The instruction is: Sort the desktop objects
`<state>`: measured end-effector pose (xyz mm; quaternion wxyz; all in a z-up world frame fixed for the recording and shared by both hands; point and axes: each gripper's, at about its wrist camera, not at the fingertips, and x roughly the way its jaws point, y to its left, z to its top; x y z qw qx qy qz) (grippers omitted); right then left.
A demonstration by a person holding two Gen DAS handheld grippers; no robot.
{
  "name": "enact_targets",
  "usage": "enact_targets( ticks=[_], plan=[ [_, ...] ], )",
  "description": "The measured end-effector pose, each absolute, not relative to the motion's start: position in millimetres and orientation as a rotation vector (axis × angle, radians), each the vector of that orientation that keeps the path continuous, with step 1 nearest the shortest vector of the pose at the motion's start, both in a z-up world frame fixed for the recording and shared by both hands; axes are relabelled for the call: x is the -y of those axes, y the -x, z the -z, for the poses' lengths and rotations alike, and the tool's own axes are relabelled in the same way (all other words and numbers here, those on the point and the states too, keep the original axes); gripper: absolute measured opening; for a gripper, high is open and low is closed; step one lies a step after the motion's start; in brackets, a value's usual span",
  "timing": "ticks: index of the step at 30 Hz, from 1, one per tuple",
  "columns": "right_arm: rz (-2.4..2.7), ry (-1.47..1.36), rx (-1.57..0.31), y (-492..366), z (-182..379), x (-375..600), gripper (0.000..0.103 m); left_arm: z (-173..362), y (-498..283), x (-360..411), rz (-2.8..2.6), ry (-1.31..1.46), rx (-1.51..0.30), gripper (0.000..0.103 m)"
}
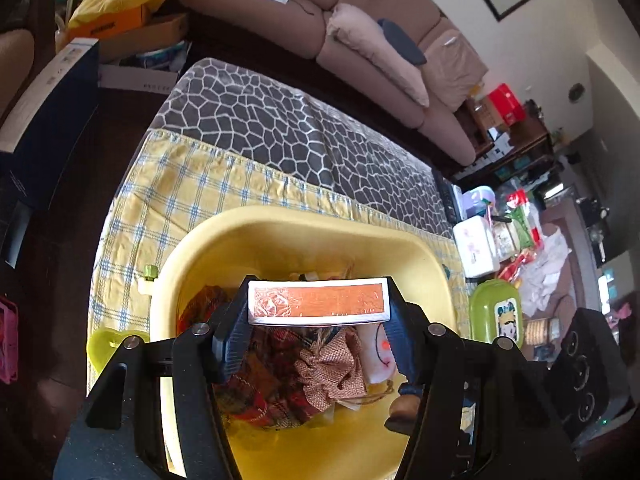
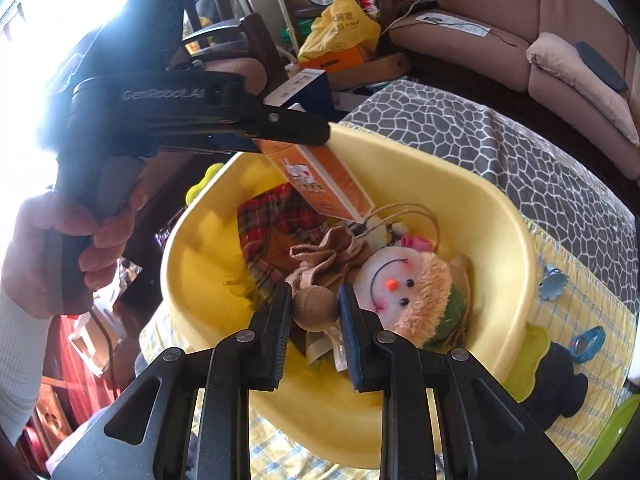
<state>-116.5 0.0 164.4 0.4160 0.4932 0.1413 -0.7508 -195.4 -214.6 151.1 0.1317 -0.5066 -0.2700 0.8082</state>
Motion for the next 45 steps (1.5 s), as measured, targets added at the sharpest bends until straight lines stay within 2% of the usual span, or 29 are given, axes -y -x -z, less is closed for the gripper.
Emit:
enact_targets(
  ticks=[7, 9, 15, 21, 23, 25, 26, 31, 33, 37, 39, 41, 42, 45],
  plan=[
    [1.824, -1.339, -0.468, 108, -132, 11, 0.024, -152, 200, 196, -2.471, 1.570, 0.573, 0.057],
    [1.840, -1.341, -0.486, 106, -130, 11, 0.024, -158, 198, 196, -2.525, 1.569, 0.518, 0.063],
    [1.879, -1.316, -0.461, 106, -139, 4, 0.029, -176, 188, 199, -2.619, 1.543, 0.423, 0.072],
    [1.921, -1.293, -0.438, 101, -155, -7, 0.033, -185, 171, 191, -2.633, 1.533, 0.345, 0.075],
    [1.933, -1.289, -0.432, 98, -159, -12, 0.037, -186, 163, 186, -2.632, 1.537, 0.310, 0.078],
    [1.953, -1.288, -0.434, 93, -162, -16, 0.042, -187, 152, 180, -2.639, 1.541, 0.268, 0.086],
    [1.964, -1.287, -0.437, 94, -163, -17, 0.046, -187, 147, 176, -2.644, 1.543, 0.250, 0.087],
    [2.015, -1.295, -0.430, 87, -165, -31, 0.050, -191, 124, 168, -2.654, 1.559, 0.221, 0.090],
    [2.042, -1.295, -0.428, 85, -167, -37, 0.054, -194, 115, 168, -2.663, 1.554, 0.212, 0.094],
    [2.090, -1.284, -0.415, 79, -173, -49, 0.060, -200, 97, 165, -2.671, 1.541, 0.204, 0.095],
    [2.106, -1.283, -0.399, 76, -176, -55, 0.065, -202, 88, 164, -2.664, 1.528, 0.200, 0.095],
    [2.120, -1.276, -0.385, 72, -178, -60, 0.078, -203, 81, 161, -2.658, 1.526, 0.199, 0.095],
    [2.132, -1.271, -0.382, 70, -179, -61, 0.081, -203, 77, 159, -2.654, 1.524, 0.203, 0.095],
    [2.149, -1.271, -0.366, 65, -180, -68, 0.084, -203, 66, 155, -2.646, 1.516, 0.202, 0.103]
  ],
)
